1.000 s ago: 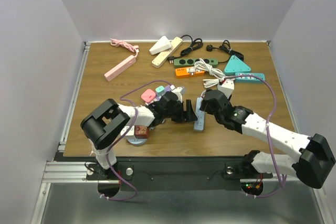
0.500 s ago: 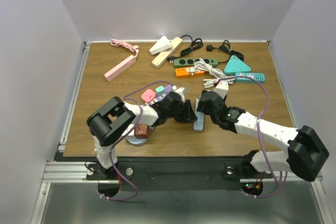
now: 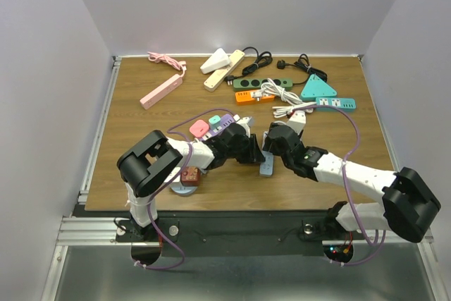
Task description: Insert the plug
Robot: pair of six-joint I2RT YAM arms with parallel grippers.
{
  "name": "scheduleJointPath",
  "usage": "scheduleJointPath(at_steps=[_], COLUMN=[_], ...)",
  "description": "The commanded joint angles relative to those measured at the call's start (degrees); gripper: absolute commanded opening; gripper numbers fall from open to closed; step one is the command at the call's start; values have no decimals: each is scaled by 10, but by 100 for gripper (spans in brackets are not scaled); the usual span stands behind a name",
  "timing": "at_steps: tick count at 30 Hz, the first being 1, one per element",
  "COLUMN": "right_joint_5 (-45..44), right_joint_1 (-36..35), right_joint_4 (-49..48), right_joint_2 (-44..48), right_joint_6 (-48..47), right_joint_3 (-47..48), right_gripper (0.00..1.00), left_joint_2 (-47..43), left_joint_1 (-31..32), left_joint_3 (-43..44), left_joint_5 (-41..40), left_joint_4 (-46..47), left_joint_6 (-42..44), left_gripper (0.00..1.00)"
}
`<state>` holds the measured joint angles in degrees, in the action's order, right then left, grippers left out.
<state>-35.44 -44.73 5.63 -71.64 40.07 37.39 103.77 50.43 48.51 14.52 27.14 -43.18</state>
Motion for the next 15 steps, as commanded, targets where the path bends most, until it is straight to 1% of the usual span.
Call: scheduleJointPath(at_steps=[1, 8, 15], right_joint_5=[-6, -9, -36], right_joint_1=[-5, -7, -35], right_joint_4=[-39, -44, -48], right_joint_2=[1, -3, -6], right_joint_6=[-4, -17, -16], right_joint_3=[-13, -18, -34], right_gripper=[0, 0, 0], left_joint_2=[21, 24, 28], left_joint_1=[9, 10, 10], left_joint_3=[6, 9, 9], left_joint_5=[-17, -12, -9], left_joint_4=[-44, -45, -45], left_joint_6=[13, 14, 14], left_gripper=[35, 31, 29])
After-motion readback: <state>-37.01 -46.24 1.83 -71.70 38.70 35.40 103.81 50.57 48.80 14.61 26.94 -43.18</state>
